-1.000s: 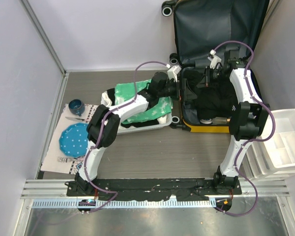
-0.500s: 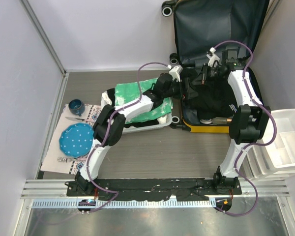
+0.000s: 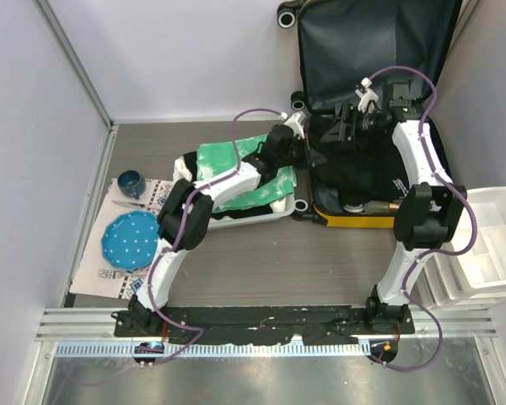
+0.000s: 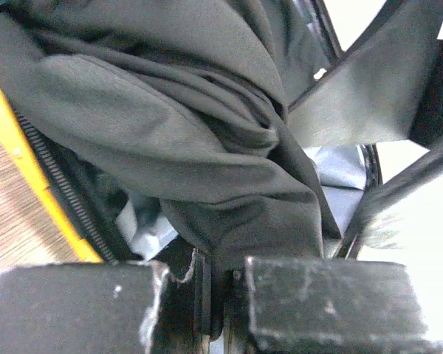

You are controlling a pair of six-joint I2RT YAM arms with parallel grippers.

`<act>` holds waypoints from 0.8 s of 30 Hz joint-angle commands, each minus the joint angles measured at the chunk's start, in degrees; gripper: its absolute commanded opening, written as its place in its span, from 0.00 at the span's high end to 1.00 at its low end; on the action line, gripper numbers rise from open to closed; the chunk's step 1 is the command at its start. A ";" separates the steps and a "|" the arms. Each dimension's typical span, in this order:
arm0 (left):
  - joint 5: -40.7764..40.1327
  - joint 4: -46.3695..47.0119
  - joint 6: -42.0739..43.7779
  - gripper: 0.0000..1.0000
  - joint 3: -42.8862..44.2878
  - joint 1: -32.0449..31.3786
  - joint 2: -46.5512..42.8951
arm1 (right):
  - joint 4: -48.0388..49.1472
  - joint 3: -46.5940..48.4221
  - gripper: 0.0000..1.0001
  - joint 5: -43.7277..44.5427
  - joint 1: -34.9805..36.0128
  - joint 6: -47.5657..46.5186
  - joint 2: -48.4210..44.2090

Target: Open, take out, and arrange the luggage

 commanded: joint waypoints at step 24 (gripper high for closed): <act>3.85 -5.28 -3.00 1.00 -1.42 5.89 -8.45 | 32.86 -39.76 0.17 33.56 11.99 -43.68 -22.20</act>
